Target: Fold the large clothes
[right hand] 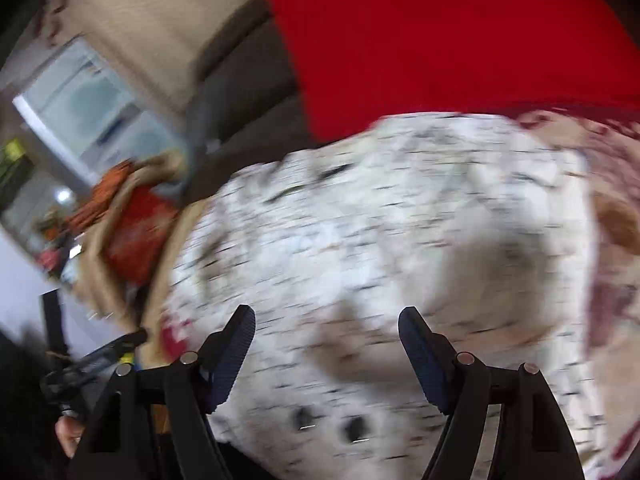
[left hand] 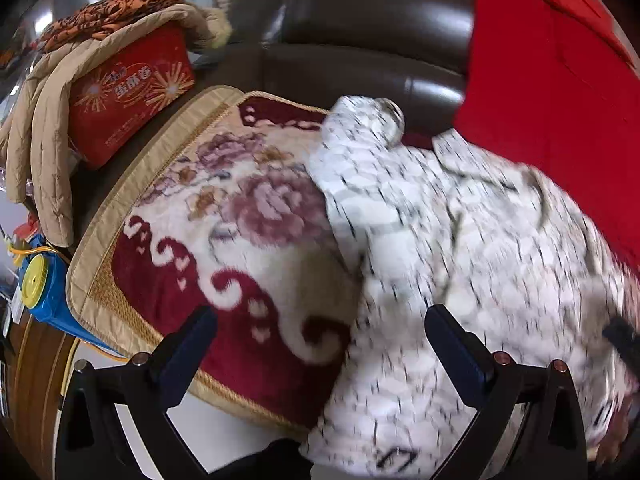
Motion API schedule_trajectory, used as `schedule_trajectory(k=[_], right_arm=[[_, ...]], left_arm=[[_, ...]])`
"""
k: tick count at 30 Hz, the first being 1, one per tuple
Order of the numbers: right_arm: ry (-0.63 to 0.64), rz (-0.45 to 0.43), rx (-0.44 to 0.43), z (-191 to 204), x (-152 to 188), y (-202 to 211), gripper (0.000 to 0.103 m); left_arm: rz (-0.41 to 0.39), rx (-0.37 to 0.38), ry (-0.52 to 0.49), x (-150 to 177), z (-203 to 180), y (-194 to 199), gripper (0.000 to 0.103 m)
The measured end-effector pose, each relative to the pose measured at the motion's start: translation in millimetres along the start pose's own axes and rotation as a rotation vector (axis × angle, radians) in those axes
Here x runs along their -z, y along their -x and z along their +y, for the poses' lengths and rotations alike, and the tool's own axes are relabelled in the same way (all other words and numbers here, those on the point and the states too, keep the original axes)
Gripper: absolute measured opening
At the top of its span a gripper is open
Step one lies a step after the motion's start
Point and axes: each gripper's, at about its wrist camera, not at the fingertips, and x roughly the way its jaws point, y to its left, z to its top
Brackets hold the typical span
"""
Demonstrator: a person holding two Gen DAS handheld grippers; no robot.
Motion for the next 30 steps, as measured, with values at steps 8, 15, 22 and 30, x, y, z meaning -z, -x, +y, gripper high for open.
schedule_trajectory(k=[8,15,22,30], right_arm=[[-0.014,0.159,0.181,-22,2,-39,0.069],[0.041,-0.027,0.162,-9,-7,-2,0.069],[-0.029,0.054,0.273,-34,-5,-21,0.069],[-0.081,-0.02,0.159,-34,-12,-4,0.069]], left_arm=[[-0.026,-0.013,0.025,-13,-14,-4,0.103],[0.01,0.027,-0.152,11,-77,-17,0.103],[0.218,0.015,-0.273,28,-125,-84,0.103],[-0.005,-0.036,-0.23,-43,-79,-32,0.103]])
